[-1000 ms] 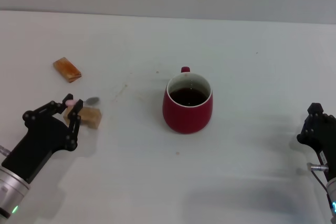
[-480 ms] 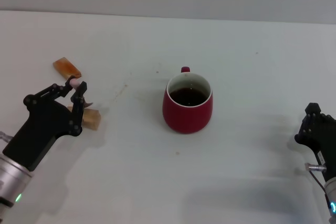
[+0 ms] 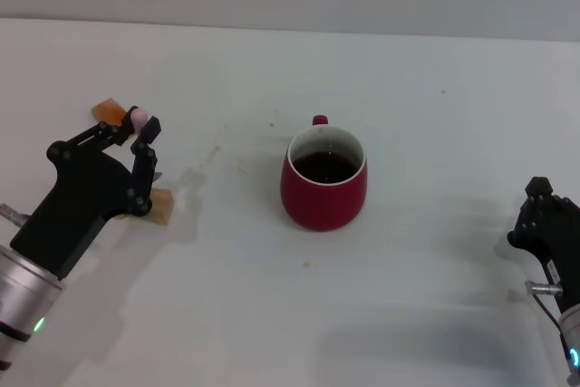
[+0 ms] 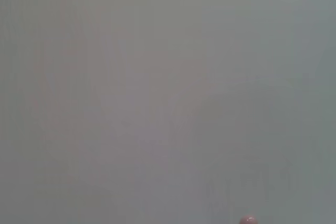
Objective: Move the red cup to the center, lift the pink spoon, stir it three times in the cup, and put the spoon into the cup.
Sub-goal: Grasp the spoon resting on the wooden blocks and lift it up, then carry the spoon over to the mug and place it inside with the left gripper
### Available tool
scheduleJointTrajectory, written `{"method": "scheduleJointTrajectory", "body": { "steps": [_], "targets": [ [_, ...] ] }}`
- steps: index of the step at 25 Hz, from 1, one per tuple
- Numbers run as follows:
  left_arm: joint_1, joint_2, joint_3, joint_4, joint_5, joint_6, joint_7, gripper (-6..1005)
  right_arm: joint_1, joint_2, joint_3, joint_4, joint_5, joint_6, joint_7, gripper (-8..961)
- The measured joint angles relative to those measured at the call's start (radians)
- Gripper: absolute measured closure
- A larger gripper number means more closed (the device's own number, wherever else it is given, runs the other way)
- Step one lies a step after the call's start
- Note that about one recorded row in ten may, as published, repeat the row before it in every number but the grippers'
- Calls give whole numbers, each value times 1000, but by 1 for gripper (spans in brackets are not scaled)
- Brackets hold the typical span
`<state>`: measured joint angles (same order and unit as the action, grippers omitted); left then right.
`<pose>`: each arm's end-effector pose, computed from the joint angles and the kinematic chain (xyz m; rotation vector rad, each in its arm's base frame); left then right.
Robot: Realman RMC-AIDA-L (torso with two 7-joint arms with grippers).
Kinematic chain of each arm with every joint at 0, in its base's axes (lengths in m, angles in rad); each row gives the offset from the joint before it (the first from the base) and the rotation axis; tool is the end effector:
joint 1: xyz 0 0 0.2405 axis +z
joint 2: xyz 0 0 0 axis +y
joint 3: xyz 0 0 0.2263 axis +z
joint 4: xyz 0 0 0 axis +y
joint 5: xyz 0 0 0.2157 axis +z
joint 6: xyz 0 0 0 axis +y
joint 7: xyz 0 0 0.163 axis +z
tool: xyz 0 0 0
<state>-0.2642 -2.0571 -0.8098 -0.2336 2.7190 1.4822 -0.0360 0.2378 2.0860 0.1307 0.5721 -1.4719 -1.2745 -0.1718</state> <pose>-0.2660 0.2676 -0.0316 -1.8856 -0.1262 -0.8487 0.2936 0.2468 -0.0784 -1.5174 0.8125 0.6635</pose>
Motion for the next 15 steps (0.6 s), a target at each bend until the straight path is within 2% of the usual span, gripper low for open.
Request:
{"method": "scheduleJointTrajectory", "body": {
  "steps": [7, 15],
  "targets": [
    [-22, 3, 1, 1, 3, 24, -56, 854, 0, -1, 3, 0, -1, 0, 0, 954],
    [-80, 5, 8, -3, 6, 63, -113, 854, -2, -2, 8, -7, 3, 0, 0, 954]
  ]
}}
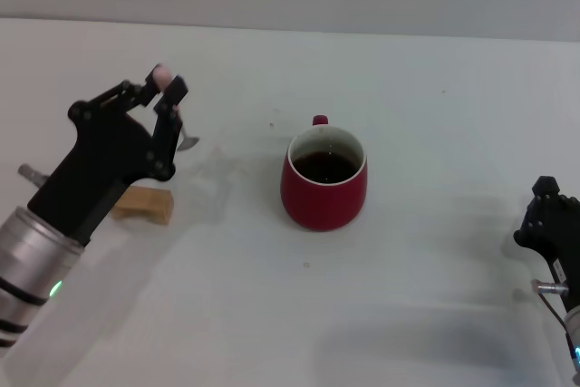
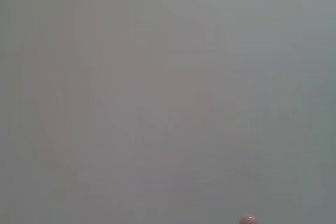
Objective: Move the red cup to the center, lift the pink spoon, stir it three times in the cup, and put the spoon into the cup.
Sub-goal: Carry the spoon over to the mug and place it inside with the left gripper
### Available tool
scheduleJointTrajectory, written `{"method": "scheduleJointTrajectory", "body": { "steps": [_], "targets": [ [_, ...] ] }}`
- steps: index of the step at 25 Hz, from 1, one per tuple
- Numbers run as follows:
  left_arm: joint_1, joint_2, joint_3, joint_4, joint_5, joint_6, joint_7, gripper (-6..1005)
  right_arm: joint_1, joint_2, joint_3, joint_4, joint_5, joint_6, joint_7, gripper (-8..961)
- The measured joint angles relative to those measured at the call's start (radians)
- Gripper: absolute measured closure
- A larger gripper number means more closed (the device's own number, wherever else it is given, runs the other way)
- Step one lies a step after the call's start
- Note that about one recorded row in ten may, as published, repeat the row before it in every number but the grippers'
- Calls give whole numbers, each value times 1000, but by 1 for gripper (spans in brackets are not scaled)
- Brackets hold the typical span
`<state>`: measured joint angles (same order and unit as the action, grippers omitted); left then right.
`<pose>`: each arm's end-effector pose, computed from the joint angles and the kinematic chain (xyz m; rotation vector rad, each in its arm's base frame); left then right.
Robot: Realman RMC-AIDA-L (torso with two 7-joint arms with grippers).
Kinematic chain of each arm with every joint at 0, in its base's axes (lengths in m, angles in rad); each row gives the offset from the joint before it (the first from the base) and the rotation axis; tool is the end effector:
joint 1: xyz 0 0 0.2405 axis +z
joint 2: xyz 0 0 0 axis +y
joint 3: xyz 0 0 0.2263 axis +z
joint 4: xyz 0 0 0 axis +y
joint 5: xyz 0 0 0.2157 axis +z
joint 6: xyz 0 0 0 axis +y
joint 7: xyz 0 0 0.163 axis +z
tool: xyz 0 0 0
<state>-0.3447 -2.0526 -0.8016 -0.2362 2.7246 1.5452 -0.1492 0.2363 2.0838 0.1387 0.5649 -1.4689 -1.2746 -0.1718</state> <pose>-0.2359 0.2833 -0.0262 -1.9028 -0.1114 -1.0399 0.2971 0.2477 -0.0753 -1.5056 0.8091 0.6544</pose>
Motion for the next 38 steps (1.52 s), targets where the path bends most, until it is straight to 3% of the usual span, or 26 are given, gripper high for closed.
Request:
{"method": "scheduleJointTrajectory", "body": {
  "steps": [13, 29, 38],
  "targets": [
    [-32, 13, 1, -97, 63, 28, -81, 854, -24, -3, 8, -43, 48, -2, 0, 954],
    [-96, -11, 59, -119, 129, 12, -127, 854, -72, -2, 38, -67, 50, -16, 0, 954],
    [-118, -16, 73, -116, 129, -44, -123, 854, -117, 0, 28, -61, 40, -195, 0, 954]
  ]
}}
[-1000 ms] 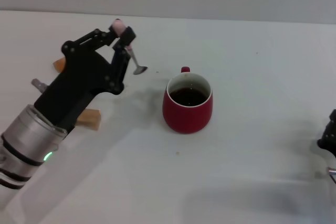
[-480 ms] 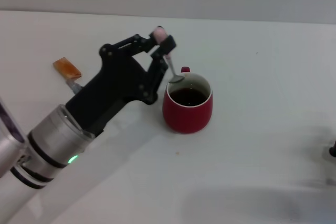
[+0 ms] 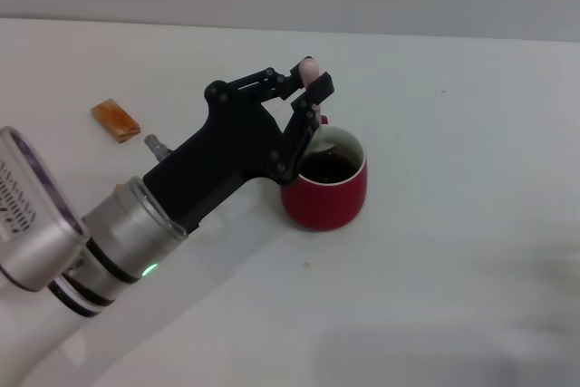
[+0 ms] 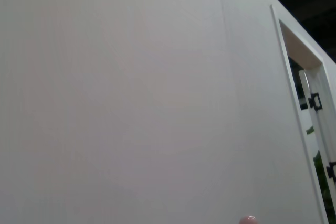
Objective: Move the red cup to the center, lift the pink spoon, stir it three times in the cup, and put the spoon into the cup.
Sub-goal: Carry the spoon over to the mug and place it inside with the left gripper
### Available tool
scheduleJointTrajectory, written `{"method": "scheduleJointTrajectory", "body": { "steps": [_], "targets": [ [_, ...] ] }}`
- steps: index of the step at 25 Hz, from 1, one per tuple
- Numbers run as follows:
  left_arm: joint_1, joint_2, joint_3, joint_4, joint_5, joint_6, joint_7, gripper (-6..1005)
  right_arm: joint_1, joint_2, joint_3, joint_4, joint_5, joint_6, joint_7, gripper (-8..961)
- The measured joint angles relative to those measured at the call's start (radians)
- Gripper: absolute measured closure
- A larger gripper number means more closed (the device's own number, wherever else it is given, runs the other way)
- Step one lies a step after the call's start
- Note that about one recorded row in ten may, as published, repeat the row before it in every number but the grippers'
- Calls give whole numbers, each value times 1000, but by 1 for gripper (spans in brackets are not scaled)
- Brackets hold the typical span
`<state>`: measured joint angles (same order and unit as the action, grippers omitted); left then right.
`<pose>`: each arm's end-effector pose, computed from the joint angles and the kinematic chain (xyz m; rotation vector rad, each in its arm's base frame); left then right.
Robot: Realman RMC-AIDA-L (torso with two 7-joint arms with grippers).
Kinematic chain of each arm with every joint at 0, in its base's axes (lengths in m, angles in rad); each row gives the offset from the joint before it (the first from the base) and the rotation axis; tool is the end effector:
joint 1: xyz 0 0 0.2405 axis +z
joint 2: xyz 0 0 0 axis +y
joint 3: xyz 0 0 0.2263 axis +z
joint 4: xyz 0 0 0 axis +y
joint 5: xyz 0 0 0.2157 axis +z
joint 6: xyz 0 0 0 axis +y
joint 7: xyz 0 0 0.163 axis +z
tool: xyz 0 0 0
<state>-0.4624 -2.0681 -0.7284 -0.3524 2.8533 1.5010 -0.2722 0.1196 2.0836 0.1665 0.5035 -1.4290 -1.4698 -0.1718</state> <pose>-0.1627 0.2868 -0.0638 -2.1348 -0.0541 -1.3059 0.3293 0.2144 -0.0315 -1.2827 0.7169 0.6086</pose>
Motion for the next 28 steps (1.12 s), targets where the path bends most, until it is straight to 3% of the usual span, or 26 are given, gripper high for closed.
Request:
{"method": "scheduleJointTrajectory", "body": {
  "steps": [7, 28],
  "targets": [
    [-25, 0, 4, 1, 0, -95, 8, 854, -18, 1, -94, 4, -3, -151, 0, 954],
    [-62, -1, 8, 3, 0, -175, 13, 854, -16, 0, -128, 18, -4, -211, 0, 953]
  ]
}}
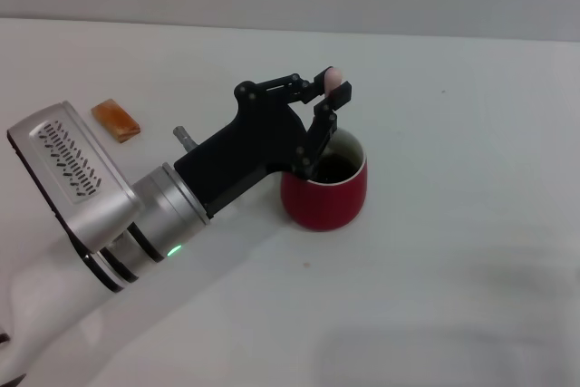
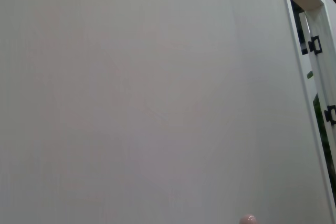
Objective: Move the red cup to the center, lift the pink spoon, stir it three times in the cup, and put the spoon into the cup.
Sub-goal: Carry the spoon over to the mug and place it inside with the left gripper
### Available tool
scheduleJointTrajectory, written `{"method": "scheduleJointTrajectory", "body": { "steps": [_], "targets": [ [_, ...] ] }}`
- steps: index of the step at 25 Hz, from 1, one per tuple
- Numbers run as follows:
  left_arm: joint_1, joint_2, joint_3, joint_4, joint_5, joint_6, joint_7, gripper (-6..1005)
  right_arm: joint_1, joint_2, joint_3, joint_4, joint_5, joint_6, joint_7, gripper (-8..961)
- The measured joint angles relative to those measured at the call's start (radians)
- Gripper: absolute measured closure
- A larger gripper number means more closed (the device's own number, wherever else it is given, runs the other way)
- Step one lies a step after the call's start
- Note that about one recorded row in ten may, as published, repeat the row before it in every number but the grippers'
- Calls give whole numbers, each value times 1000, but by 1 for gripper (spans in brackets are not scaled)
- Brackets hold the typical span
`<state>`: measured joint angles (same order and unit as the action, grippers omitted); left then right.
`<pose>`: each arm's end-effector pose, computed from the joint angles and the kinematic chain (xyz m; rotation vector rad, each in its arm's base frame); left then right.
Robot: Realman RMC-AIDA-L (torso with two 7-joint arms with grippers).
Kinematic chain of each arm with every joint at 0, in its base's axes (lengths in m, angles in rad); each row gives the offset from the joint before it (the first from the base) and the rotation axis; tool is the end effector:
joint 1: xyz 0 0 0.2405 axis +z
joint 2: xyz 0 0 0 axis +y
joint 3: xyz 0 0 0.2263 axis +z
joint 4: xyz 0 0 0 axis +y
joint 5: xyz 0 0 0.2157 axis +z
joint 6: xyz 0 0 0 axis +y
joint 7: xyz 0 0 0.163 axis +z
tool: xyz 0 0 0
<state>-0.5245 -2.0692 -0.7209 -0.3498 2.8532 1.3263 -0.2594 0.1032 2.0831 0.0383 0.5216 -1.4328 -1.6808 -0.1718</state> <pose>-0.1627 0.3085 -0.0830 -2.2234 -0.0702 -1.1356 0.3021 0.1955 -0.0236 -1.2890 0.5759 0.7372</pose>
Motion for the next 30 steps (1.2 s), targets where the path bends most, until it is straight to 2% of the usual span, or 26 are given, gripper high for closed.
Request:
{"method": "scheduleJointTrajectory", "body": {
  "steps": [30],
  "targets": [
    [31, -2, 1, -10, -3, -48, 0, 853, -1, 3, -26, 4, 0, -5, 0, 954]
  ]
}}
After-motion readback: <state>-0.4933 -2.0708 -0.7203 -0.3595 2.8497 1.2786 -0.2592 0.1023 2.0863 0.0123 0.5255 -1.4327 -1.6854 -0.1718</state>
